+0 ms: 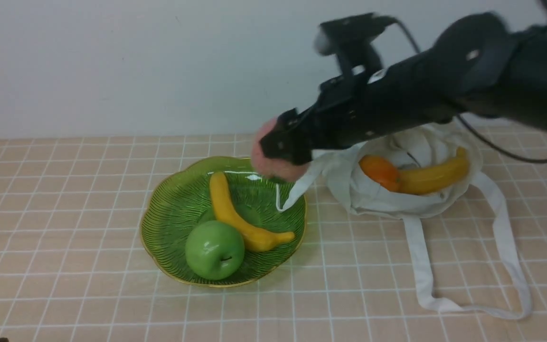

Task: Take the fruit out of the bag on the brown coffee tablecloth and place them on the plate.
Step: 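Place the peach onto the plate with the right gripper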

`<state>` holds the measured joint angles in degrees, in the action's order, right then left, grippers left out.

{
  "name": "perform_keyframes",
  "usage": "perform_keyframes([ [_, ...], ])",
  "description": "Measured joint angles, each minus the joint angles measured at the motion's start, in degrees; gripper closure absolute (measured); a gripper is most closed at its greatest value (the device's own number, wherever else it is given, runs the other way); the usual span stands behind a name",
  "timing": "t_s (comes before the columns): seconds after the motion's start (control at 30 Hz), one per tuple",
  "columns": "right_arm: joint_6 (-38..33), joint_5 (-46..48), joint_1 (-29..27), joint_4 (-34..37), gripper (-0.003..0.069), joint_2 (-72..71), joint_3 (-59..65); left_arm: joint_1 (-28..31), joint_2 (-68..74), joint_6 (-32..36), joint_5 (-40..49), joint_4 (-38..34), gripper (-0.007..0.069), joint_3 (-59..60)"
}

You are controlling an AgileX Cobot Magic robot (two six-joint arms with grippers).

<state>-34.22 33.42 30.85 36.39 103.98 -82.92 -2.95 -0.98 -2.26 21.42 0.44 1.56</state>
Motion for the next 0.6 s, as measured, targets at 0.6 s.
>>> perform_keyframes([
  [0.6, 0.4, -6.5, 3.1, -5.4, 0.0071, 16.0, -9.8, 0.0, 0.0, 0.0, 0.0, 0.0, 0.0632, 0.0],
])
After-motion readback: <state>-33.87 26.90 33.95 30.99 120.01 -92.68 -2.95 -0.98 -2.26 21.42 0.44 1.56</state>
